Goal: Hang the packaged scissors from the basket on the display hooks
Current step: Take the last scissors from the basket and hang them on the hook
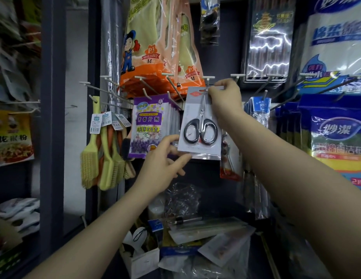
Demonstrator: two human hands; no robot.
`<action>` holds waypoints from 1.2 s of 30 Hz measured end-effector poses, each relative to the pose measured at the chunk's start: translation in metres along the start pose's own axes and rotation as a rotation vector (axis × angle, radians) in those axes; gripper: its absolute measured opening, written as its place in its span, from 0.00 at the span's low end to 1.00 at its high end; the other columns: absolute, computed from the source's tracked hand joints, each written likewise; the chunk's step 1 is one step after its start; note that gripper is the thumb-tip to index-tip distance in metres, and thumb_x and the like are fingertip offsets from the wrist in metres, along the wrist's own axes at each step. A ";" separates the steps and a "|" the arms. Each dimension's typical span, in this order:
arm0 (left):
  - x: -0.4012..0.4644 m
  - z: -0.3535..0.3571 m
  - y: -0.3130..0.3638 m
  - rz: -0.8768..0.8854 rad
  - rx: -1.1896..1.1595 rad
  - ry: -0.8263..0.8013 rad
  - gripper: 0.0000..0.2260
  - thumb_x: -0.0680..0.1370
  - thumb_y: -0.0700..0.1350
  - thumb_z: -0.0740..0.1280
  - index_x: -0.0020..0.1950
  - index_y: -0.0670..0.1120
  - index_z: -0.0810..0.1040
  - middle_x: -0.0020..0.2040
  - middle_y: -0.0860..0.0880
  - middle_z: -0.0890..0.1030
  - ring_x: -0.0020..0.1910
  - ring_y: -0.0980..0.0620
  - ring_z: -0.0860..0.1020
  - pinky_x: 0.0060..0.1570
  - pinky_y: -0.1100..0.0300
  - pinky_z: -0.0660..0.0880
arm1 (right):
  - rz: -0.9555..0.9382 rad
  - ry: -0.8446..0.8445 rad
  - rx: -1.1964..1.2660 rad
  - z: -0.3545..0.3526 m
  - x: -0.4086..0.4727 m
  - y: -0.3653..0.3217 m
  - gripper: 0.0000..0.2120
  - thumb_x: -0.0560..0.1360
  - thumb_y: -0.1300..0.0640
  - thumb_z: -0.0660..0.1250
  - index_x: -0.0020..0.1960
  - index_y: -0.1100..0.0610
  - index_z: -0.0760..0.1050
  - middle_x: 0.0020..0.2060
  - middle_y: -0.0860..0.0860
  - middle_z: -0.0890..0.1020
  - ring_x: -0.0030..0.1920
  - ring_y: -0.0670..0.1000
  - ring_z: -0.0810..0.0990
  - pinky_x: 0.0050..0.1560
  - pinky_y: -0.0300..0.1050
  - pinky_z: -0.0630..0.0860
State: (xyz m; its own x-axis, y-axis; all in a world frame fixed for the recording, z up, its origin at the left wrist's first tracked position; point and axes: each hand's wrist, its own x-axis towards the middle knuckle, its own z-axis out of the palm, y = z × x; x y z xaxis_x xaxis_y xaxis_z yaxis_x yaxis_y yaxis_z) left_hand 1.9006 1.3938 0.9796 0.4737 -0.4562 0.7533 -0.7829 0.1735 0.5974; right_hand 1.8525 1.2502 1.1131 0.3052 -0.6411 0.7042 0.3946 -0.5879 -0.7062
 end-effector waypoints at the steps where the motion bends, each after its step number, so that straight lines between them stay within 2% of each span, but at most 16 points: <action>1: 0.002 0.000 0.001 -0.007 -0.048 0.010 0.17 0.74 0.44 0.67 0.62 0.50 0.68 0.39 0.55 0.79 0.29 0.55 0.80 0.28 0.64 0.74 | -0.017 -0.006 -0.007 0.000 0.002 0.000 0.04 0.73 0.61 0.63 0.42 0.53 0.69 0.40 0.51 0.75 0.37 0.50 0.73 0.37 0.42 0.71; 5: 0.010 -0.001 0.003 0.007 -0.122 0.050 0.13 0.74 0.41 0.66 0.56 0.53 0.71 0.33 0.57 0.78 0.28 0.55 0.79 0.27 0.65 0.73 | -0.030 -0.017 -0.035 -0.002 0.009 0.000 0.09 0.73 0.58 0.67 0.37 0.52 0.68 0.38 0.50 0.77 0.40 0.50 0.76 0.42 0.43 0.74; 8: 0.013 0.000 0.004 0.019 -0.133 0.046 0.16 0.74 0.40 0.67 0.58 0.53 0.70 0.35 0.55 0.77 0.27 0.55 0.78 0.27 0.66 0.72 | 0.004 -0.006 -0.067 0.002 0.014 -0.003 0.07 0.74 0.58 0.66 0.39 0.55 0.70 0.41 0.54 0.79 0.43 0.53 0.78 0.46 0.47 0.76; 11: 0.012 0.001 0.001 0.007 -0.139 0.035 0.20 0.73 0.40 0.68 0.63 0.51 0.71 0.35 0.56 0.77 0.27 0.56 0.77 0.27 0.67 0.72 | 0.066 0.011 -0.090 0.006 0.019 -0.002 0.15 0.73 0.64 0.63 0.29 0.56 0.65 0.30 0.53 0.73 0.35 0.54 0.72 0.41 0.47 0.72; 12: 0.012 0.001 0.000 0.006 -0.122 0.019 0.21 0.73 0.41 0.68 0.64 0.51 0.71 0.36 0.56 0.77 0.27 0.56 0.78 0.27 0.67 0.72 | 0.096 0.006 -0.121 0.007 0.019 0.001 0.15 0.73 0.64 0.62 0.29 0.56 0.64 0.30 0.53 0.72 0.34 0.53 0.71 0.40 0.47 0.70; 14: 0.011 0.002 -0.003 0.009 -0.077 -0.020 0.23 0.72 0.41 0.69 0.66 0.50 0.69 0.40 0.55 0.77 0.27 0.58 0.78 0.28 0.67 0.73 | 0.119 -0.017 -0.167 0.007 0.014 0.008 0.10 0.76 0.60 0.63 0.36 0.58 0.69 0.33 0.53 0.73 0.36 0.52 0.72 0.41 0.45 0.69; 15: 0.010 0.003 -0.004 0.014 -0.048 -0.036 0.25 0.72 0.40 0.70 0.67 0.50 0.69 0.41 0.55 0.77 0.26 0.59 0.77 0.29 0.67 0.73 | 0.100 -0.024 -0.185 0.008 0.010 0.012 0.07 0.77 0.57 0.62 0.43 0.60 0.72 0.36 0.52 0.74 0.38 0.52 0.73 0.42 0.45 0.69; 17: 0.012 0.007 -0.008 0.026 0.028 -0.058 0.25 0.72 0.40 0.69 0.68 0.49 0.68 0.41 0.56 0.76 0.25 0.61 0.76 0.29 0.67 0.74 | 0.021 0.009 -0.297 0.007 0.003 0.016 0.12 0.79 0.55 0.59 0.58 0.62 0.68 0.45 0.53 0.75 0.44 0.54 0.74 0.45 0.47 0.68; 18: 0.015 0.010 -0.010 0.028 0.064 -0.058 0.25 0.73 0.40 0.69 0.68 0.49 0.68 0.40 0.57 0.75 0.24 0.61 0.75 0.30 0.66 0.74 | -0.036 0.040 -0.373 0.007 0.000 0.018 0.14 0.79 0.56 0.58 0.61 0.62 0.65 0.49 0.55 0.76 0.47 0.56 0.75 0.45 0.48 0.69; 20: 0.020 0.012 -0.016 0.020 0.101 -0.050 0.24 0.73 0.40 0.68 0.68 0.49 0.68 0.39 0.55 0.76 0.23 0.60 0.74 0.31 0.64 0.75 | -0.181 0.086 -0.511 0.010 -0.007 0.022 0.14 0.79 0.61 0.56 0.64 0.62 0.62 0.59 0.60 0.74 0.52 0.61 0.78 0.46 0.53 0.73; 23: 0.027 0.016 -0.026 0.007 0.165 -0.044 0.23 0.74 0.40 0.67 0.68 0.49 0.68 0.38 0.55 0.76 0.24 0.57 0.74 0.35 0.60 0.77 | -0.312 0.093 -0.699 0.016 -0.009 0.038 0.12 0.78 0.65 0.54 0.62 0.62 0.63 0.66 0.65 0.66 0.55 0.63 0.76 0.42 0.54 0.73; 26: 0.036 0.019 -0.036 -0.016 0.232 -0.062 0.23 0.74 0.40 0.66 0.69 0.49 0.68 0.39 0.56 0.76 0.27 0.52 0.76 0.38 0.58 0.77 | -0.281 0.050 -0.806 0.016 -0.003 0.052 0.14 0.78 0.66 0.54 0.63 0.62 0.64 0.72 0.66 0.59 0.65 0.64 0.69 0.52 0.56 0.74; 29: 0.038 0.022 -0.041 -0.027 0.273 -0.105 0.23 0.75 0.40 0.66 0.69 0.51 0.68 0.45 0.55 0.77 0.28 0.53 0.76 0.34 0.68 0.74 | -0.323 -0.010 -0.909 0.012 0.002 0.061 0.18 0.77 0.69 0.53 0.67 0.61 0.63 0.75 0.63 0.55 0.69 0.64 0.62 0.60 0.56 0.71; 32: 0.026 0.018 -0.037 0.006 0.269 -0.064 0.20 0.75 0.40 0.65 0.66 0.49 0.70 0.44 0.58 0.77 0.27 0.56 0.76 0.33 0.68 0.74 | -0.363 -0.078 -0.949 0.001 -0.010 0.072 0.28 0.76 0.67 0.56 0.74 0.58 0.55 0.77 0.60 0.50 0.74 0.63 0.54 0.71 0.58 0.58; 33: 0.022 0.014 -0.034 0.031 0.269 -0.043 0.18 0.75 0.40 0.64 0.65 0.49 0.72 0.43 0.59 0.77 0.27 0.55 0.76 0.33 0.66 0.74 | -0.402 -0.082 -0.933 -0.004 -0.019 0.077 0.29 0.76 0.65 0.57 0.75 0.57 0.54 0.77 0.60 0.51 0.75 0.63 0.53 0.72 0.59 0.55; 36: 0.012 0.001 -0.024 0.119 0.328 0.012 0.14 0.75 0.41 0.64 0.60 0.49 0.74 0.43 0.57 0.79 0.29 0.50 0.77 0.37 0.60 0.74 | -0.607 -0.108 -0.931 -0.017 -0.056 0.099 0.27 0.77 0.55 0.58 0.74 0.60 0.59 0.75 0.60 0.60 0.74 0.63 0.60 0.71 0.61 0.60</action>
State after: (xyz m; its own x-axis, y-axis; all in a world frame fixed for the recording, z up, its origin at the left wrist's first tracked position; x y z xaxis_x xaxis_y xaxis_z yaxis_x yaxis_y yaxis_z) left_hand 1.9248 1.3838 0.9735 0.3749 -0.4389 0.8166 -0.9198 -0.0662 0.3866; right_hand 1.8596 1.2196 1.0029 0.3743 -0.1025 0.9216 -0.2858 -0.9582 0.0095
